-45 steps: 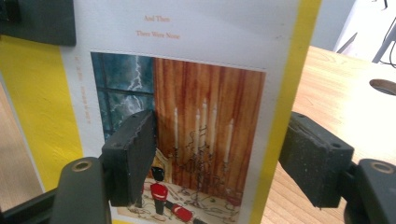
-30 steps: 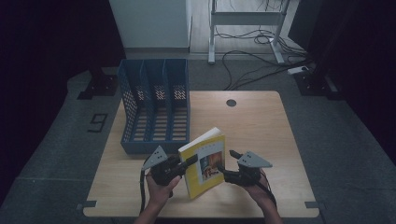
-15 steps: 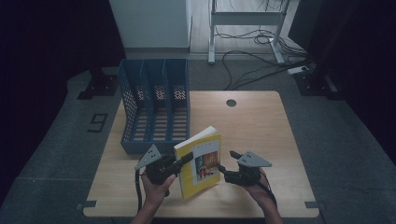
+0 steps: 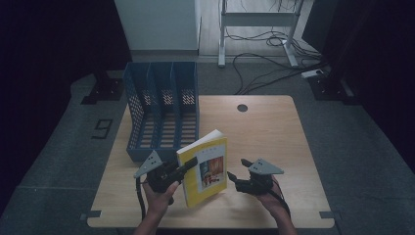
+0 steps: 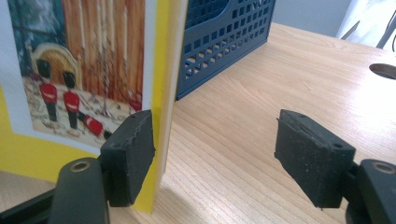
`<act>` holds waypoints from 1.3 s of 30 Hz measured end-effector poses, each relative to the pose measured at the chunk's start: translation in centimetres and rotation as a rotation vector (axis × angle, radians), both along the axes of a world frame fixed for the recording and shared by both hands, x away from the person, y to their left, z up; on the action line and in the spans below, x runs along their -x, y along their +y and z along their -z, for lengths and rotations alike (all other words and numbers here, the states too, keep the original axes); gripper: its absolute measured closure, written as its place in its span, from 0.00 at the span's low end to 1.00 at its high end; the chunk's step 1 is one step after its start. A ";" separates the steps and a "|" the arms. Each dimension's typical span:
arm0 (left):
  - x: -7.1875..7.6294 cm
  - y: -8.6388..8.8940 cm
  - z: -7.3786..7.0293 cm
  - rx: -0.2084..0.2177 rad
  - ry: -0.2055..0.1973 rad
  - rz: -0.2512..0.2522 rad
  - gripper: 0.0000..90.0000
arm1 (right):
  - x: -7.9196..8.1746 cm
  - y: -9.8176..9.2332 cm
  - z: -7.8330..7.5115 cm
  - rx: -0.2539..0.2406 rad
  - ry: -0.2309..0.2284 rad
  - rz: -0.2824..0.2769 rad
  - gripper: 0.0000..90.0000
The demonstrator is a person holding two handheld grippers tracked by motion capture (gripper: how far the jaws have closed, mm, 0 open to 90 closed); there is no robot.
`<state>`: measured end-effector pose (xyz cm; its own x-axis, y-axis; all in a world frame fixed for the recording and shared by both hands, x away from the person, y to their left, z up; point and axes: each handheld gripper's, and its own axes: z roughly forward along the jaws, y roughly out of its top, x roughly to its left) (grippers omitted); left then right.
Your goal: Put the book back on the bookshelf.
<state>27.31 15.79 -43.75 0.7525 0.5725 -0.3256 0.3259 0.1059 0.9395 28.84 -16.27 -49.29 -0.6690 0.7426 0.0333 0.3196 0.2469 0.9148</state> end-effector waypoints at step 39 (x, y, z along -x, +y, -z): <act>0.4 3.5 -1.7 0.077 -0.026 -0.066 0.84 | -1.8 -0.8 3.3 0.134 0.103 0.107 0.30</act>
<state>26.91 19.31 -42.02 0.7226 0.5952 -0.3515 0.2916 0.1986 0.9357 30.64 -17.03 -52.57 -0.5841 0.8116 -0.0060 0.4410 0.3236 0.8372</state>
